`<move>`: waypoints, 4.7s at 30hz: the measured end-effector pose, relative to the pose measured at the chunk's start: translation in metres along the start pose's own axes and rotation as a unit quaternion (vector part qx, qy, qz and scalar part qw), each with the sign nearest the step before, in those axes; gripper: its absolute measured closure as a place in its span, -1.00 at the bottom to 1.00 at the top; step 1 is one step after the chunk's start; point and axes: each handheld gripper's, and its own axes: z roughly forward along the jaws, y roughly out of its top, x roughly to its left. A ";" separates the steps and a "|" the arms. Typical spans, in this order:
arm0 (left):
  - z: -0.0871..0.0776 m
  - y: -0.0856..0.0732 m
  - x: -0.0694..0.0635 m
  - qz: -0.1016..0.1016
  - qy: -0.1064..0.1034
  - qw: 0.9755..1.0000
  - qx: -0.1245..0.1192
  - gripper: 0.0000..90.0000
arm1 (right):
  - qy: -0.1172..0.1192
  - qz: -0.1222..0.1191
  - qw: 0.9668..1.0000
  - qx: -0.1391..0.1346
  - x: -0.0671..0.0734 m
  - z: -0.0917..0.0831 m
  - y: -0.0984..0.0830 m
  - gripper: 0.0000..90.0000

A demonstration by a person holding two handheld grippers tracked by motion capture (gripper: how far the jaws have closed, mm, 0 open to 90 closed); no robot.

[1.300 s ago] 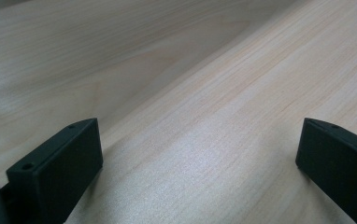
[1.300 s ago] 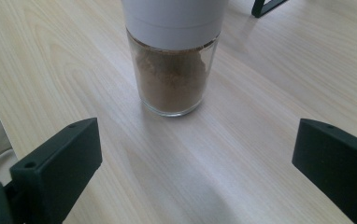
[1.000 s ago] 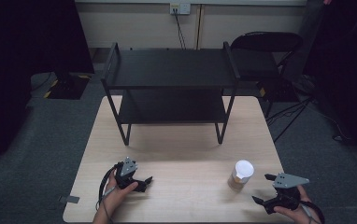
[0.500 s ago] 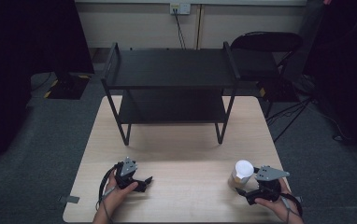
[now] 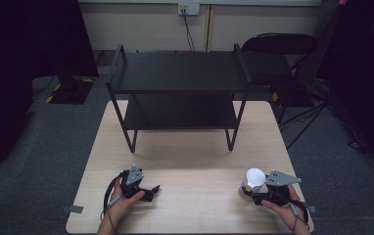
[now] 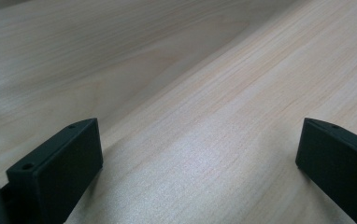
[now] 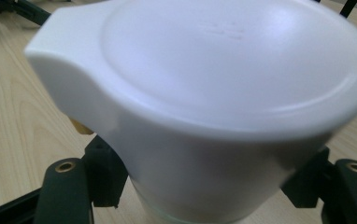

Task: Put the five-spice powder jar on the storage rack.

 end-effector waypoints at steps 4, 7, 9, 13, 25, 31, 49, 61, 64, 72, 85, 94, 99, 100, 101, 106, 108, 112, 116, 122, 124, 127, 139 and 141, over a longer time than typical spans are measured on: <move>0.000 0.000 0.000 0.000 0.000 1.000 0.000 -1.00 | -0.004 0.001 1.000 0.000 0.003 0.000 0.001 -0.32; 0.000 0.000 0.000 0.000 0.000 1.000 0.000 -1.00 | -0.001 0.016 1.000 -0.002 0.003 0.000 0.000 -0.32; 0.000 0.000 0.000 0.000 0.000 1.000 0.000 -1.00 | 0.000 0.022 1.000 -0.008 0.004 0.000 0.001 -0.32; 0.000 0.000 0.000 0.000 0.000 1.000 0.000 -1.00 | -0.009 0.010 1.000 -0.005 0.010 -0.001 0.025 -0.32; 0.000 0.000 0.000 0.000 0.000 1.000 0.000 -1.00 | -0.008 0.009 1.000 -0.026 0.011 0.021 0.108 -0.32; 0.000 0.000 0.000 0.000 0.000 1.000 0.000 -1.00 | -0.017 0.012 0.999 -0.030 0.009 0.039 0.157 -0.32; 0.000 0.000 0.001 0.000 -0.001 1.000 0.000 -1.00 | -0.058 0.036 0.996 -0.053 0.003 0.101 0.222 -0.32; 0.000 0.000 0.001 0.000 -0.001 1.000 0.000 -1.00 | -0.081 0.059 0.993 -0.060 -0.004 0.125 0.229 -0.32; 0.000 0.000 0.001 0.000 -0.001 1.000 0.000 -1.00 | -0.088 0.055 0.993 -0.060 -0.002 0.133 0.232 -0.32; 0.000 0.000 0.001 -0.001 -0.002 1.000 -0.001 -1.00 | -0.104 0.050 0.991 -0.064 0.008 0.140 0.234 -0.32; 0.000 0.000 0.001 0.000 -0.001 1.000 0.000 -1.00 | -0.111 0.055 0.987 -0.099 0.009 0.148 0.217 -0.32; 0.000 0.000 0.001 -0.001 -0.002 1.000 0.000 -1.00 | -0.105 0.054 0.988 -0.104 0.005 0.148 0.213 -0.36; 0.000 0.000 0.001 0.000 -0.001 1.000 0.000 -1.00 | -0.113 0.055 0.987 -0.099 0.008 0.148 0.214 -0.61; 0.000 0.000 0.001 0.000 -0.001 1.000 0.000 -1.00 | -0.113 0.055 0.987 -0.099 0.008 0.148 0.214 -0.61; 0.000 0.000 0.001 -0.001 -0.001 1.000 0.000 -1.00 | -0.117 0.055 0.987 -0.099 0.009 0.148 0.214 -0.71; 0.000 0.000 0.002 -0.002 -0.002 1.000 -0.001 -1.00 | -0.108 0.059 0.987 -0.103 0.007 0.147 0.213 -1.00; 0.000 0.000 0.002 -0.001 -0.002 1.000 -0.001 -1.00 | -0.104 0.062 0.987 -0.101 0.005 0.145 0.214 -1.00; 0.000 0.000 0.001 0.000 -0.002 1.000 0.000 -1.00 | -0.097 0.055 0.988 -0.107 0.004 0.139 0.212 -1.00; 0.000 0.000 0.001 0.000 -0.001 1.000 0.000 -1.00 | -0.084 0.056 0.990 -0.102 0.002 0.133 0.211 -1.00; 0.000 0.000 0.001 0.000 -0.001 1.000 0.000 -1.00 | -0.075 0.043 0.991 -0.101 0.003 0.120 0.202 -1.00; 0.000 0.000 0.001 0.000 -0.001 1.000 0.000 -1.00 | -0.069 0.040 0.992 -0.097 0.004 0.115 0.199 -1.00; 0.000 0.000 0.001 0.001 -0.001 1.000 0.000 -1.00 | -0.062 0.042 0.993 -0.090 0.005 0.106 0.189 -1.00; 0.000 0.000 0.001 0.001 -0.001 1.000 0.000 -1.00 | -0.016 0.027 0.998 -0.062 0.008 0.058 0.126 -1.00; 0.000 0.000 0.001 0.000 -0.001 1.000 0.000 -1.00 | -0.011 0.027 0.998 -0.056 0.007 0.051 0.115 -1.00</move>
